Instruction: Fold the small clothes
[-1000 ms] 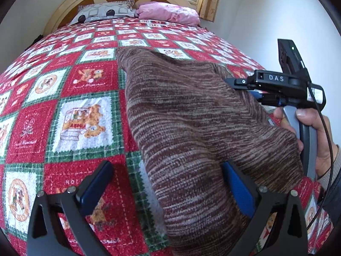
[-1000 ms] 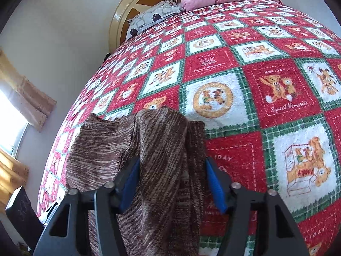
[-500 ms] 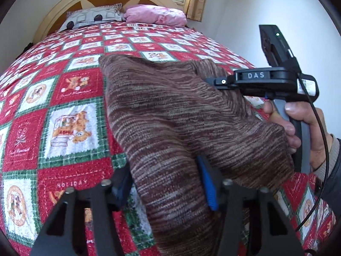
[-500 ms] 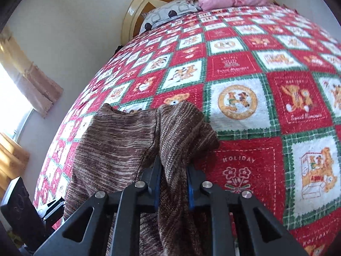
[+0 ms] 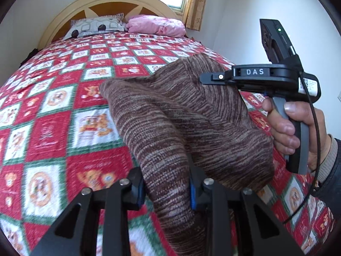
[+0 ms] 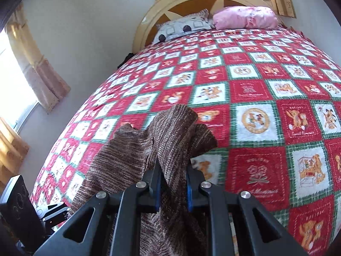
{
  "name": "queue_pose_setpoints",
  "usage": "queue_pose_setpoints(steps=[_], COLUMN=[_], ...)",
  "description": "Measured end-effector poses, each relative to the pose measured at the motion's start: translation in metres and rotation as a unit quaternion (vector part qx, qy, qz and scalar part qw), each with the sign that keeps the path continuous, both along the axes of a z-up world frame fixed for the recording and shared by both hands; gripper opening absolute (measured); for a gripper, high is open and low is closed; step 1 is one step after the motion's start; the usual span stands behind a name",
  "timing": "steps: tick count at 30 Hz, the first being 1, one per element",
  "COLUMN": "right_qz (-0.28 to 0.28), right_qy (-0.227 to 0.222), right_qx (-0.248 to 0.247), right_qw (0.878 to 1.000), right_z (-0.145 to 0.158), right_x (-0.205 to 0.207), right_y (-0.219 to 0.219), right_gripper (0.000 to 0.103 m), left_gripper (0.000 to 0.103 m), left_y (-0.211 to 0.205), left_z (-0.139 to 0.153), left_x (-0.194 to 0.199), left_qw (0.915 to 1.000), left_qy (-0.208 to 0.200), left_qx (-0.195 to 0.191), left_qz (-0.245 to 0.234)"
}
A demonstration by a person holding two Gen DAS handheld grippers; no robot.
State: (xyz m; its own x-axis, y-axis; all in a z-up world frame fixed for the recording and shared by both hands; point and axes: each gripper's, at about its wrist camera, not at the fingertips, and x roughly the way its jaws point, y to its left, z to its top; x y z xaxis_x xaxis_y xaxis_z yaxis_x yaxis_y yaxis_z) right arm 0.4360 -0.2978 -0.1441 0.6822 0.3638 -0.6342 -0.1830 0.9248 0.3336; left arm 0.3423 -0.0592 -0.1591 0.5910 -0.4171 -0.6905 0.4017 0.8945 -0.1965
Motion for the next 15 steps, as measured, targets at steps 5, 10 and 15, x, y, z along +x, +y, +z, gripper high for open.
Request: queue_pose_setpoints(steps=[5,10,15], right_qz=[0.02,0.046,0.069], right_qy=[-0.01,-0.018,-0.02], right_qx=[0.016,0.026,0.037], right_qw=[1.0,0.998,0.997], right_z=[0.013,0.024,0.027], right_x=[-0.02,-0.039,-0.053], right_y=[0.03,0.069,0.108], right_gripper=[0.017,0.017,0.017], left_gripper=[0.031,0.031,0.031], left_y=[0.036,0.066,0.092], left_z=[0.014,0.022,0.03], left_x=[-0.026,-0.05,-0.073], left_qw=[0.9997,0.9989,0.9977], left_qy=[-0.008,-0.014,-0.02], left_qx=[-0.006,0.002,0.006], left_qz=[0.021,0.044,0.065])
